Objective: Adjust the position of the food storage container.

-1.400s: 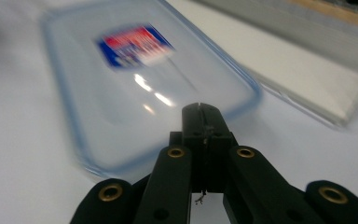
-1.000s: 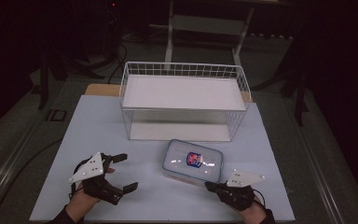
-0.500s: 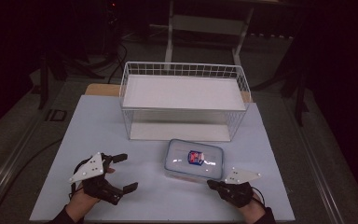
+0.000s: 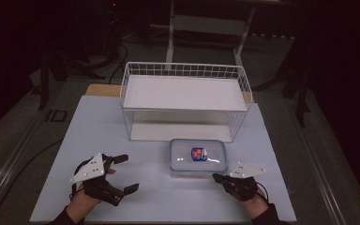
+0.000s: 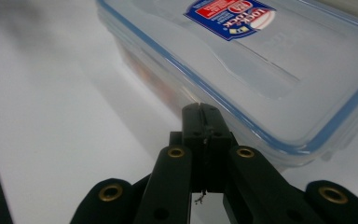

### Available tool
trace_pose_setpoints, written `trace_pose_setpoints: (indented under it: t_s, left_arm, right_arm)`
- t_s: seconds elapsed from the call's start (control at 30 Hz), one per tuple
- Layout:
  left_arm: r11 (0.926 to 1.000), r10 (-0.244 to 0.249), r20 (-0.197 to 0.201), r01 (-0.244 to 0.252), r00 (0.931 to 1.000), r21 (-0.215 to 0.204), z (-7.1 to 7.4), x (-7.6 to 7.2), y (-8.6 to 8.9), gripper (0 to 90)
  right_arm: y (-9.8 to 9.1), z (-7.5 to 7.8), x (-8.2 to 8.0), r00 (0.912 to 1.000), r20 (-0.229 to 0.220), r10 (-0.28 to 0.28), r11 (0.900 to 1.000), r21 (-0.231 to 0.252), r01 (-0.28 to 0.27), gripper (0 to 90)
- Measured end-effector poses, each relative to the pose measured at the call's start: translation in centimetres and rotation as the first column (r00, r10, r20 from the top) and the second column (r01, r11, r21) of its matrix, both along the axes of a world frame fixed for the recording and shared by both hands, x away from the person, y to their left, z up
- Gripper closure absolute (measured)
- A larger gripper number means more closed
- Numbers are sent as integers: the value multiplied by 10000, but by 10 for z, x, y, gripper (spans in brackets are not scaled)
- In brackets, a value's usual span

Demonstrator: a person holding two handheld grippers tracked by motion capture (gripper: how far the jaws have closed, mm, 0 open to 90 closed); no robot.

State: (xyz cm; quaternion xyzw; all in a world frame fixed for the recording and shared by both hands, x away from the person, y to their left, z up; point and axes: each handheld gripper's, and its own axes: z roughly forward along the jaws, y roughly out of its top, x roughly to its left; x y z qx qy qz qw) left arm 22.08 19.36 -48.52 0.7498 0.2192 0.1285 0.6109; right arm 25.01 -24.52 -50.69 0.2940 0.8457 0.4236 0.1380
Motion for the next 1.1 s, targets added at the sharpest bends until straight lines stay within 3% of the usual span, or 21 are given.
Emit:
trace_pose_setpoints:
  t_s: [0.2,0.3,0.37,0.57,0.67,0.87,0.97,1.1]
  left_arm:
    - [10000,-34,-5,34,10000,22,0,0,0,6]
    - [10000,-19,-2,19,10000,34,0,0,0,6]
    - [10000,-3,-16,3,10000,13,0,0,0,6]
    - [10000,-36,-53,37,10000,13,-1,1,0,6]
    - [10000,-70,-65,70,10000,7,-1,1,0,6]
    - [9999,-67,-140,66,9999,-77,-1,2,0,6]
    - [9999,-100,-147,98,9998,-101,-1,2,0,6]
    - [9999,-126,-185,124,9997,-95,-2,3,-1,6]
  right_arm:
    - [0,-1,1,9999,-122,-35,9999,168,37,900]
    - [-3,9,1,9997,215,-71,9991,429,61,900]
    - [-8,15,4,9974,587,-410,9986,344,390,900]
    - [-34,16,30,9807,630,-1849,9827,170,1842,900]
    - [-41,10,42,9738,475,-2225,9749,17,2227,900]
    - [-36,1,55,9750,345,-2194,9754,-115,2200,900]
    - [-35,3,58,9731,316,-2282,9736,98,2280,900]
    - [-31,4,58,9753,421,-2166,9762,-28,2169,900]
